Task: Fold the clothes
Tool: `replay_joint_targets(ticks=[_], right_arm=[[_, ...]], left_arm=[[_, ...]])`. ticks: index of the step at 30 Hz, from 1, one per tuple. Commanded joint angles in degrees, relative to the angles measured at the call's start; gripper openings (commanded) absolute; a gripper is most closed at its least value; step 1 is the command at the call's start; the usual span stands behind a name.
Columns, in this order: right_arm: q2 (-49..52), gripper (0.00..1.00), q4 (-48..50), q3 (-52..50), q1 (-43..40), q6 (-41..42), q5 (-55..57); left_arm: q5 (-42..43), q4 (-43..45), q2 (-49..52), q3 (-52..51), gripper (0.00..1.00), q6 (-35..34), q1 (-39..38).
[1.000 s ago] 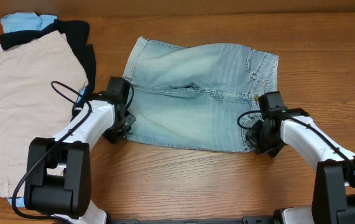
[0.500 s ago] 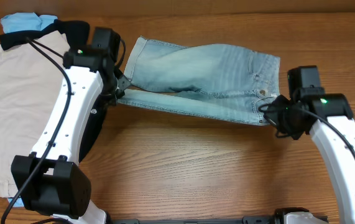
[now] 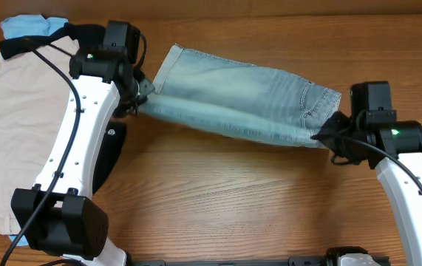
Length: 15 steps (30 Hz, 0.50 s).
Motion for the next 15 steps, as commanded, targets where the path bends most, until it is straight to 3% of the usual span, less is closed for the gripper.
replay_joint_targets(ticks=[1, 8, 15], right_arm=[[2.8, 0.04, 4.0, 1.4, -2.1, -0.9, 8.1], [10.4, 0.04, 16.6, 1.4, -5.6, -2.7, 8.7], [17.5, 0.04, 29.2, 1.4, -5.8, -5.5, 8.4]], left_arm=[[-5.4, 6.1, 1.3, 0.9, 0.04, 0.7, 0.9], [-5.2, 22.6, 9.9, 0.9, 0.04, 0.7, -0.3], [-5.2, 28.5, 17.7, 0.9, 0.04, 0.7, -0.9]])
